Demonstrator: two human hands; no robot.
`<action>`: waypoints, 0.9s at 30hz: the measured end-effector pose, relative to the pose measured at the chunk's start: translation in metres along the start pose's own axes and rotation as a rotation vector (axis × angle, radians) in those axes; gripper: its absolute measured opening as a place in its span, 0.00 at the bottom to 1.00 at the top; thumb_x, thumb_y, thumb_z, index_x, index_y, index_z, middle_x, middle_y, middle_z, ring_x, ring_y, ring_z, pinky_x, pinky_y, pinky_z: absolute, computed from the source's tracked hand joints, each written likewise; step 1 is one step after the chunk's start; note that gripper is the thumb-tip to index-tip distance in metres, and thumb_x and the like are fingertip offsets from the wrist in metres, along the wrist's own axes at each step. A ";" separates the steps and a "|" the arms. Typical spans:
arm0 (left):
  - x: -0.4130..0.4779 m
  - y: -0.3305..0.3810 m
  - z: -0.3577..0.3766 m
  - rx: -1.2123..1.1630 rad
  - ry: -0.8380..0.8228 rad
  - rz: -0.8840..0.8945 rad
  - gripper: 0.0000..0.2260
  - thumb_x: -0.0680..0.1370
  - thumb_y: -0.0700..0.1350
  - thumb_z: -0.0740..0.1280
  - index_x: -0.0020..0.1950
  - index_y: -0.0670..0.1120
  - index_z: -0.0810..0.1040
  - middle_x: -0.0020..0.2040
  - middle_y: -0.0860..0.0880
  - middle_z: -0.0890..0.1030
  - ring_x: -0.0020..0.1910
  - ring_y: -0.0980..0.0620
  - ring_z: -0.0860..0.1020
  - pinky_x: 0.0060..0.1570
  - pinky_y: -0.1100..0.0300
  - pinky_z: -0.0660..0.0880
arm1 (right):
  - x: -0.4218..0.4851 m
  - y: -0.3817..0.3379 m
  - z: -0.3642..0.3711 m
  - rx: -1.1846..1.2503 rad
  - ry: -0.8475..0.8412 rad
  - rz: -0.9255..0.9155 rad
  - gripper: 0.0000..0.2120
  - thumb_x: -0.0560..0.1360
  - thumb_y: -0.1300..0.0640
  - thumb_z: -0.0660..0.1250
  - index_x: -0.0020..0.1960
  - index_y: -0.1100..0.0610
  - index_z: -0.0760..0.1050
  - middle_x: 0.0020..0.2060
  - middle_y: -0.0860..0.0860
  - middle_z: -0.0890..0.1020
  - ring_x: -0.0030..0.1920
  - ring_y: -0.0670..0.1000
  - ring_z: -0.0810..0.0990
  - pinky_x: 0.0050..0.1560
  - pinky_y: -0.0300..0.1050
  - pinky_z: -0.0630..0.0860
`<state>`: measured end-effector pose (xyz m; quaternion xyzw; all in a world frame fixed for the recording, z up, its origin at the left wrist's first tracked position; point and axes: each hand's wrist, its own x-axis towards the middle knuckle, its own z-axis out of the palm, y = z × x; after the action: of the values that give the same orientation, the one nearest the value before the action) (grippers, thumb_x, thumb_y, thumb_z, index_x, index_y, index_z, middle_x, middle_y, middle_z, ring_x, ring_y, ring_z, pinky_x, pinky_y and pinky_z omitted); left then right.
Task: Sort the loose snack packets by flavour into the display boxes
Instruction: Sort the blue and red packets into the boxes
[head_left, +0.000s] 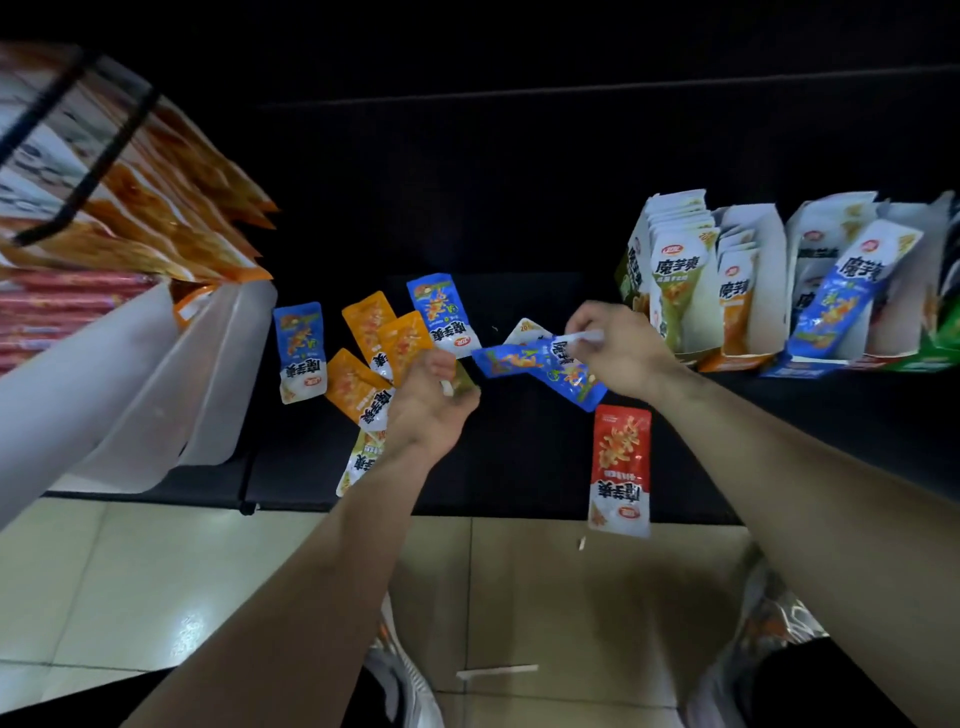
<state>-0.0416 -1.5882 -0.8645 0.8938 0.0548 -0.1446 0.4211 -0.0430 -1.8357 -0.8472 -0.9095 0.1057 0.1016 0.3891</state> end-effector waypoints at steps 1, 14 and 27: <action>0.000 0.005 -0.001 0.058 0.012 0.077 0.24 0.73 0.51 0.75 0.66 0.56 0.71 0.61 0.56 0.75 0.63 0.53 0.73 0.55 0.57 0.74 | 0.000 -0.004 -0.005 0.029 -0.043 -0.045 0.04 0.77 0.57 0.70 0.47 0.48 0.78 0.41 0.46 0.81 0.41 0.48 0.80 0.39 0.43 0.74; -0.001 -0.018 0.004 -0.169 -0.094 -0.192 0.12 0.76 0.43 0.72 0.59 0.47 0.77 0.52 0.48 0.84 0.46 0.50 0.83 0.48 0.52 0.81 | 0.010 0.010 0.059 -0.388 -0.041 0.286 0.35 0.77 0.44 0.69 0.77 0.56 0.58 0.71 0.58 0.66 0.69 0.63 0.66 0.64 0.60 0.70; 0.011 -0.029 0.004 -0.643 0.003 -0.467 0.13 0.77 0.53 0.69 0.58 0.51 0.75 0.57 0.46 0.82 0.57 0.42 0.81 0.59 0.40 0.77 | -0.014 -0.028 0.081 0.616 -0.245 0.165 0.03 0.79 0.61 0.69 0.52 0.59 0.81 0.42 0.55 0.86 0.39 0.48 0.84 0.39 0.43 0.81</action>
<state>-0.0378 -1.5731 -0.8916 0.6800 0.2998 -0.2107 0.6351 -0.0572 -1.7560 -0.8788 -0.7185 0.1571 0.2046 0.6459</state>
